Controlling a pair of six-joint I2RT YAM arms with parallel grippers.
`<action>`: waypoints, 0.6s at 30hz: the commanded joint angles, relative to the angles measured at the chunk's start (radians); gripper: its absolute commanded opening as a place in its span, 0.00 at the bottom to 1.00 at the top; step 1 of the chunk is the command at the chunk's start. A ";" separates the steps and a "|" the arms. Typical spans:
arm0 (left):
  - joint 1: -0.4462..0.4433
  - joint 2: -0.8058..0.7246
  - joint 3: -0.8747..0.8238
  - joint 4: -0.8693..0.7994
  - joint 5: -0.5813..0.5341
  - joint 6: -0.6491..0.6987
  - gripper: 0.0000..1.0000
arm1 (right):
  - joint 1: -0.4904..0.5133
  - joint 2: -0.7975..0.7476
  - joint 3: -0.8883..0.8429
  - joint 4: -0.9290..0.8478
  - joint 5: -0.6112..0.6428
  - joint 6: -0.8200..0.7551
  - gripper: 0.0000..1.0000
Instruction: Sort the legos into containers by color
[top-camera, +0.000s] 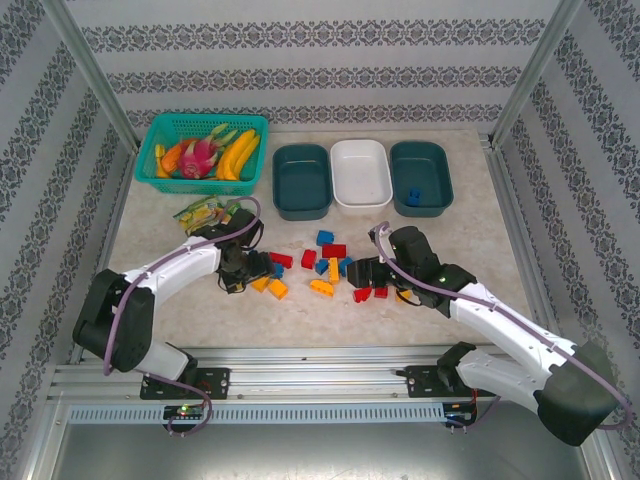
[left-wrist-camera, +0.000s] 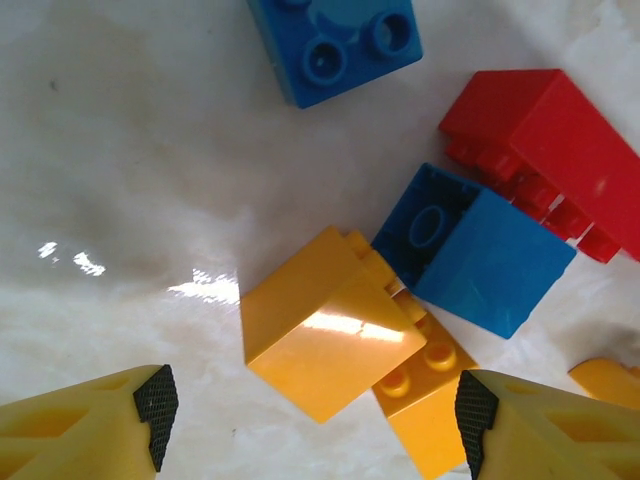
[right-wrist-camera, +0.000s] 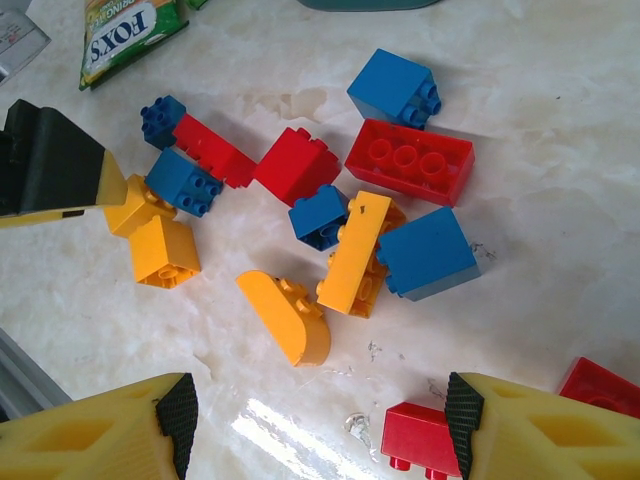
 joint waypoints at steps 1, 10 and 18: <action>0.004 0.030 0.007 0.022 0.009 -0.002 0.75 | 0.012 0.007 0.023 0.009 -0.019 0.022 0.69; 0.003 0.100 0.083 -0.055 0.007 0.186 0.69 | 0.012 0.035 0.033 -0.001 -0.006 0.027 0.69; 0.002 0.167 0.142 -0.131 -0.019 0.324 0.66 | 0.012 0.086 0.059 -0.010 -0.004 0.028 0.69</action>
